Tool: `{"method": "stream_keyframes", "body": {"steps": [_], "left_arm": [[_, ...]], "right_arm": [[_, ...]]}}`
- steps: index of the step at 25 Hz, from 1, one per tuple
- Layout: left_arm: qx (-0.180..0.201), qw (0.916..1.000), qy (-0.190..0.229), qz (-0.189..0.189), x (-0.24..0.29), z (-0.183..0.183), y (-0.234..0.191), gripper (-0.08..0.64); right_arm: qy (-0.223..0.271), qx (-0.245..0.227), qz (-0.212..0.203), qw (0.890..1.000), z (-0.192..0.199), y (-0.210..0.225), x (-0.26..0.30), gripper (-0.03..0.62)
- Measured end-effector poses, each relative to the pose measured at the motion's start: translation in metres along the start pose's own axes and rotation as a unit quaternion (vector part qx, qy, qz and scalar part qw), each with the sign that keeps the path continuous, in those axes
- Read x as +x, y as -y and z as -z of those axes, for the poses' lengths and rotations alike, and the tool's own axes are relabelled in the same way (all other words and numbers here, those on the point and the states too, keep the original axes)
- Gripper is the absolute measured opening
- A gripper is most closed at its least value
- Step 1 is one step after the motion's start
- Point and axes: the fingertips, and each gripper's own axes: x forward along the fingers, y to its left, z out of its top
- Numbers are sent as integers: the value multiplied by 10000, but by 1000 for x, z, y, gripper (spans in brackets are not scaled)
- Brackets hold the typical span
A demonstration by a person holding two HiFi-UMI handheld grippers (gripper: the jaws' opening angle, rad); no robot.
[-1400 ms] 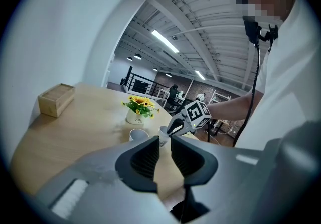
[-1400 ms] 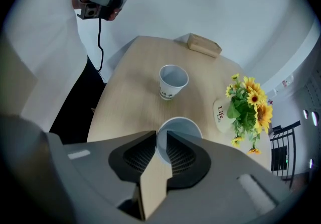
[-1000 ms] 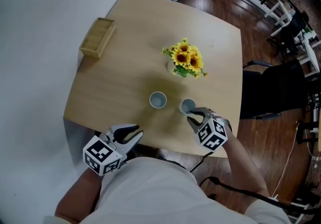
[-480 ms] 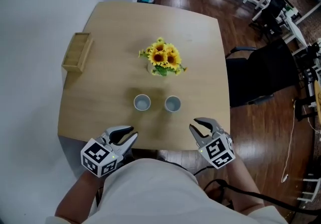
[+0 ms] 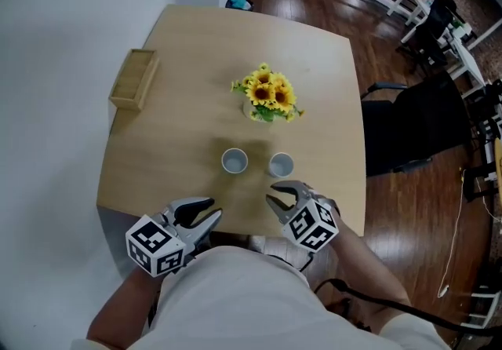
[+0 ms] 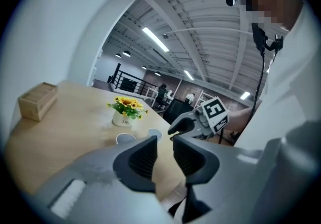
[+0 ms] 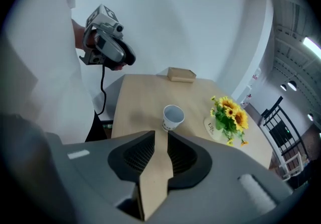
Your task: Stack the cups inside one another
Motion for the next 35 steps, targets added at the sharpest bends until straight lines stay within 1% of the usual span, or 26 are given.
{"method": "stream_keyframes", "body": {"steps": [4,8,11,14,17,20,22,23,28,35], "left_arm": [[-70,9999,123,-86,-18,-2,-6,109],[-121,9997,160,-141,-36,0,-13,109],[-172,9995,181,-204,-49,3,-20,109],[-248,9991,211,-278,-62,8,-28,109],[-335,9987,202,-336,-72,15,-36,109],[-408,9984,171,-357,-81,22,-39,109],[-435,9983,146,-355,-85,25,-43,109],[-444,9983,134,-352,-87,27,-46,109],[-453,9986,99,-254,-87,26,-51,109],[-320,9994,49,102,-63,16,-45,109]], "right_arm": [[-138,-210,-246,9994,-19,1,43,91],[-418,-679,-323,9963,-33,3,79,93],[-717,-1049,-389,9911,-37,3,101,94],[-1057,-1408,-501,9831,-34,2,120,94],[-1325,-1571,-610,9768,-31,0,134,92],[-1480,-1611,-637,9737,-27,-1,141,78],[-1506,-1564,-609,9742,-26,-1,144,32],[-1502,-1545,-578,9748,-26,0,145,25],[-1344,-1431,-403,9797,-38,3,132,23],[-963,-1228,-205,9875,-65,13,75,23]]}}
